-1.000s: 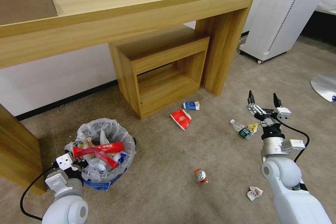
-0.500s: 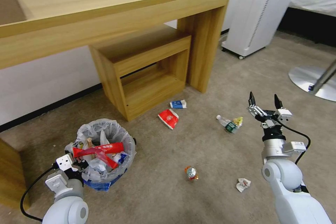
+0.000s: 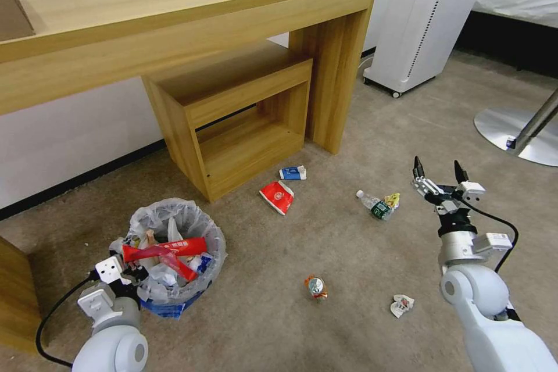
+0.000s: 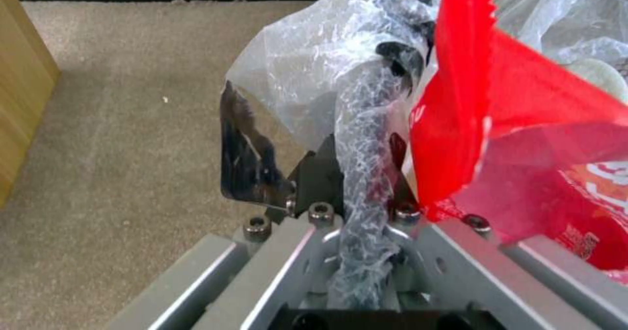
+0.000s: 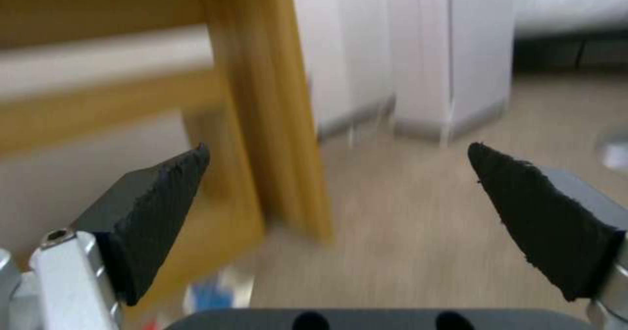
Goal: Pick up the trash bin and place the garbage on the floor into it.
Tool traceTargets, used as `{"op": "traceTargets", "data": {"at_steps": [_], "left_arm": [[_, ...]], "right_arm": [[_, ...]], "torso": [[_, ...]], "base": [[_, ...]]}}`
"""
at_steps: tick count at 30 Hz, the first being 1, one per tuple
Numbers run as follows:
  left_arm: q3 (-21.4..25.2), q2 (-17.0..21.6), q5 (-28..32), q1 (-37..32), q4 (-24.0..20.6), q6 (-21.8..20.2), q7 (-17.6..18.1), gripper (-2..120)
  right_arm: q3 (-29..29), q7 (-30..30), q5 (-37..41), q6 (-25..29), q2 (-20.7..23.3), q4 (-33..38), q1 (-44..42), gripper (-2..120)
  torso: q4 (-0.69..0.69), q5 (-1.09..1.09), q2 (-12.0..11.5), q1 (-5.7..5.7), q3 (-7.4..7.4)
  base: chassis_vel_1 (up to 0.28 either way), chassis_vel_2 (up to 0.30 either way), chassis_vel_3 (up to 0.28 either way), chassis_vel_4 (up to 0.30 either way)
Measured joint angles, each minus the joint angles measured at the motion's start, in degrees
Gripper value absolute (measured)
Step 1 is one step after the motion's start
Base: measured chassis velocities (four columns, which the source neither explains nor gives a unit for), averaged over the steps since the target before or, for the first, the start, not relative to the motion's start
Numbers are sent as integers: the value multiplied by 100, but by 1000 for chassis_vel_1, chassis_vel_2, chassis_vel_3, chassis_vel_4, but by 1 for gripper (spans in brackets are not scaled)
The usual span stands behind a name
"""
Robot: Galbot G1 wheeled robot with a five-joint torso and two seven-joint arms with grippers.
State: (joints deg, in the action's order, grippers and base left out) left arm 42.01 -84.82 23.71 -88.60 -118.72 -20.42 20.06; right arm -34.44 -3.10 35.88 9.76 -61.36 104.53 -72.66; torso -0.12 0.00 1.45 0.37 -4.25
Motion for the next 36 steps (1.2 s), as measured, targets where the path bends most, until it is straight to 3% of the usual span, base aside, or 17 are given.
{"op": "traceTargets", "data": {"at_steps": [2,3,5,6,9,10,13,14,22,30,36], "left_arm": [[-3,1,-14,-1,19,2,0,0],[-3,1,-14,-1,19,2,0,0],[-11,-10,-36,13,64,32,-3,0],[-11,-10,-36,13,64,32,-3,0],[-27,-46,-77,46,134,73,-16,0],[-27,-46,-77,46,134,73,-16,0],[-22,-51,-77,98,185,82,-17,0],[-22,-51,-77,98,185,82,-17,0],[57,-23,-22,198,314,85,3,0],[56,-87,-26,282,433,132,6,0],[88,-94,-4,328,456,145,16,0]], "right_arm": [[230,-230,554,-737,364,69,-66,100],[230,-230,554,-737,364,69,-66,100],[643,-707,1384,-1751,691,78,-25,100],[643,-707,1384,-1751,691,78,-25,100],[1315,-1709,2271,-3088,902,7,292,99],[1315,-1709,2271,-3088,902,7,292,99],[1822,-2298,2822,-3970,892,-86,660,96],[1822,-2298,2822,-3970,892,-86,660,96],[3553,-2281,2765,-4638,948,-798,1485,100],[4848,-1859,2273,-4606,889,-1368,2111,100],[5307,-1679,2065,-4421,730,-1706,2455,96]], "torso": [[0,0,0,0,0],[0,0,0,0,0],[0,0,0,0,0],[0,0,0,0,0],[1,-1,0,0,0],[1,-1,0,0,0],[0,-2,0,0,0],[0,-2,0,0,0],[0,0,0,0,0],[0,-1,0,0,0],[1,-1,0,0,0]], "base": [[0,0,0,0],[0,0,0,0],[0,0,0,0],[0,0,0,0],[0,0,0,0],[0,0,0,0],[0,0,0,0],[0,0,0,0],[0,0,0,0],[0,0,0,0],[0,0,0,0]]}}
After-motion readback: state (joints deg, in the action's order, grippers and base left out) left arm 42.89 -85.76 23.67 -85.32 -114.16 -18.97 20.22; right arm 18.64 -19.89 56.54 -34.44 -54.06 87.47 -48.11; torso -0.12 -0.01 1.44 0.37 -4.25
